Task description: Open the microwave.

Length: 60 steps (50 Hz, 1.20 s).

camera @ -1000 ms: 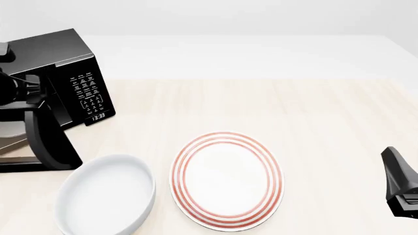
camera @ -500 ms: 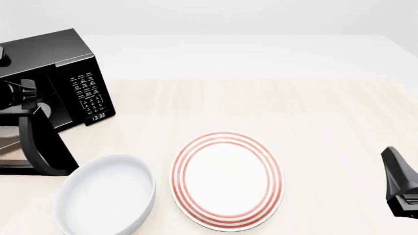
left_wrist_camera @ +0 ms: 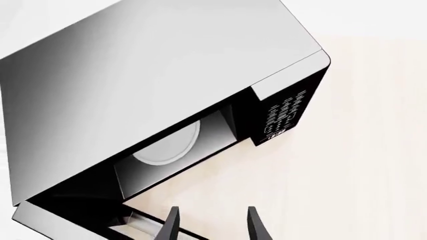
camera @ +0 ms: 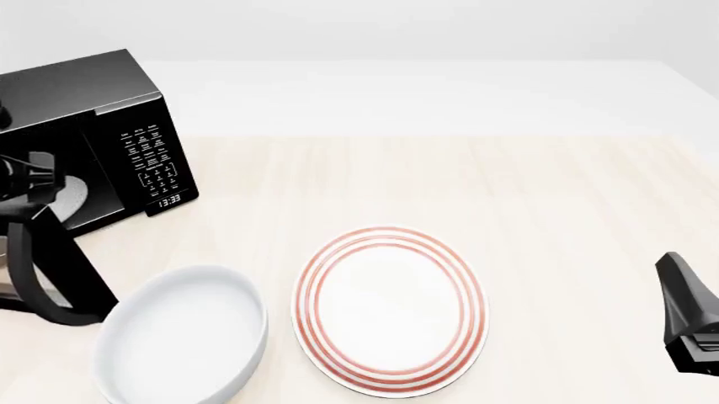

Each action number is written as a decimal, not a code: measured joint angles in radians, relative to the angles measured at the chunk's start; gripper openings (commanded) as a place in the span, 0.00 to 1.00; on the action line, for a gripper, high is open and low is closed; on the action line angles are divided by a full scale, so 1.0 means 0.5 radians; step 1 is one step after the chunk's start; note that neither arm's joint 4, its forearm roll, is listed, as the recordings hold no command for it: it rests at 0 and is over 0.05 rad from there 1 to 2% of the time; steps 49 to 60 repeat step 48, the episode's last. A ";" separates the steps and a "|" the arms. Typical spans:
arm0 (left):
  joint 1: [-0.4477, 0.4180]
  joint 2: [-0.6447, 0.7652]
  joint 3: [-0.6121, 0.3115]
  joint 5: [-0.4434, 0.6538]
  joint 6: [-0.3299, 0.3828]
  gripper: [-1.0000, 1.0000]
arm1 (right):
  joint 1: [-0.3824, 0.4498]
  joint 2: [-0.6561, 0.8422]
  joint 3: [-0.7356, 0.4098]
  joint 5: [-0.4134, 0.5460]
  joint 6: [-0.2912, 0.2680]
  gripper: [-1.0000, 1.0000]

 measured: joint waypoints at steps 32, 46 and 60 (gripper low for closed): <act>0.027 -0.265 0.197 0.067 -0.123 1.00 | 0.000 0.000 0.000 0.000 0.000 1.00; 0.021 -0.317 0.212 0.119 -0.121 1.00 | 0.000 0.000 0.000 0.000 0.000 1.00; 0.023 -0.321 0.212 0.124 -0.120 1.00 | 0.000 0.000 0.000 0.000 0.000 1.00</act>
